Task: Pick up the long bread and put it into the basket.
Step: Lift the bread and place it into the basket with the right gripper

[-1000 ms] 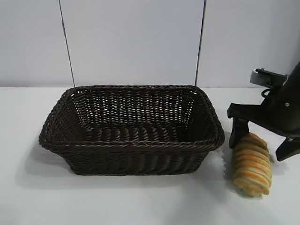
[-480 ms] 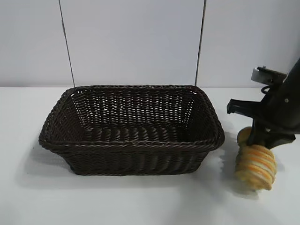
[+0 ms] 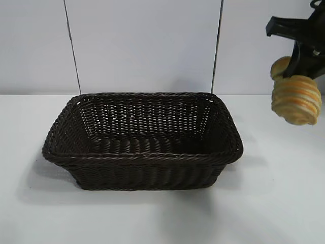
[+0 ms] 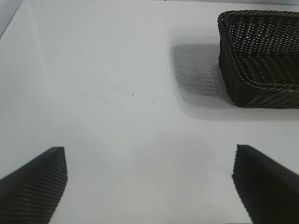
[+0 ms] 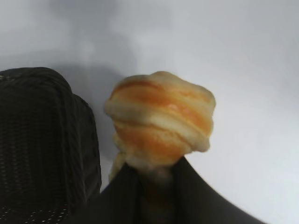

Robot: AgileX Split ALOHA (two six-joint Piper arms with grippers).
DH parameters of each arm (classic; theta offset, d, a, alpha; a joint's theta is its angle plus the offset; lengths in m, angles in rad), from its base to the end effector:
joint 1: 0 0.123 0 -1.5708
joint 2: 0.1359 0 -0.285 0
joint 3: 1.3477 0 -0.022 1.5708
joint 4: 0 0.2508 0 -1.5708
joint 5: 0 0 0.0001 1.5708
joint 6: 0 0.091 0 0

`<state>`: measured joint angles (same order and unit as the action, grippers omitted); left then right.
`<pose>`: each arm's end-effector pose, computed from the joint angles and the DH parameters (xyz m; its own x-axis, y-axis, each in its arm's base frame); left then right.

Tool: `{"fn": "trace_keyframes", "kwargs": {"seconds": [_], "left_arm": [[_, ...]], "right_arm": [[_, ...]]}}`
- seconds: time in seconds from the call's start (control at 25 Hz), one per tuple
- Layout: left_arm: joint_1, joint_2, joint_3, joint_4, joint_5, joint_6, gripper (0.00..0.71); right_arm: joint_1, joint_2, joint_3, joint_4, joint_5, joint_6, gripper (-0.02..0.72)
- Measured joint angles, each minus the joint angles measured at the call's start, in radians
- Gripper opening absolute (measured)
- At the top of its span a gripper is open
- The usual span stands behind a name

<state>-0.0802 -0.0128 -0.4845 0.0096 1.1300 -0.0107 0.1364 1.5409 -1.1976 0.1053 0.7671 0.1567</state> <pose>-0.0080 0.0014 0.2674 -0.5176 0.0350 -0.8549 0.0693 0.9976 -0.0011 0.3218 0.0509 0.2867 -0.8616 0.1138 -0.4946 0.0259 0.9831 0.1811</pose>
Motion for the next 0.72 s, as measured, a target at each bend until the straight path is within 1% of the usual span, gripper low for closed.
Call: {"fn": "trace_keyframes", "kwargs": {"seconds": [0.24,0.52,0.56,0.6,0.68,0.72], "left_arm": [[0.0,0.0,0.0,0.0,0.0,0.0,0.695],[0.0,0.0,0.0,0.0,0.0,0.0,0.695],[0.0,0.0,0.0,0.0,0.0,0.0,0.695],[0.0,0.0,0.0,0.0,0.0,0.0,0.695],[0.0,0.0,0.0,0.0,0.0,0.0,0.695],[0.0,0.0,0.0,0.0,0.0,0.0,0.695]], "right_arm": [[0.105,0.0,-0.013,0.007,-0.021,0.026,0.115],[0.236,0.021,-0.023,0.01,-0.121,0.028,0.114],[0.253,0.036,-0.023,0.01,-0.139,0.01,0.114],[0.268,0.053,-0.023,0.01,-0.159,-0.024,0.114],[0.29,0.086,-0.023,0.01,-0.199,-0.114,0.114],[0.3,0.104,-0.023,0.01,-0.219,-0.172,0.114]]}}
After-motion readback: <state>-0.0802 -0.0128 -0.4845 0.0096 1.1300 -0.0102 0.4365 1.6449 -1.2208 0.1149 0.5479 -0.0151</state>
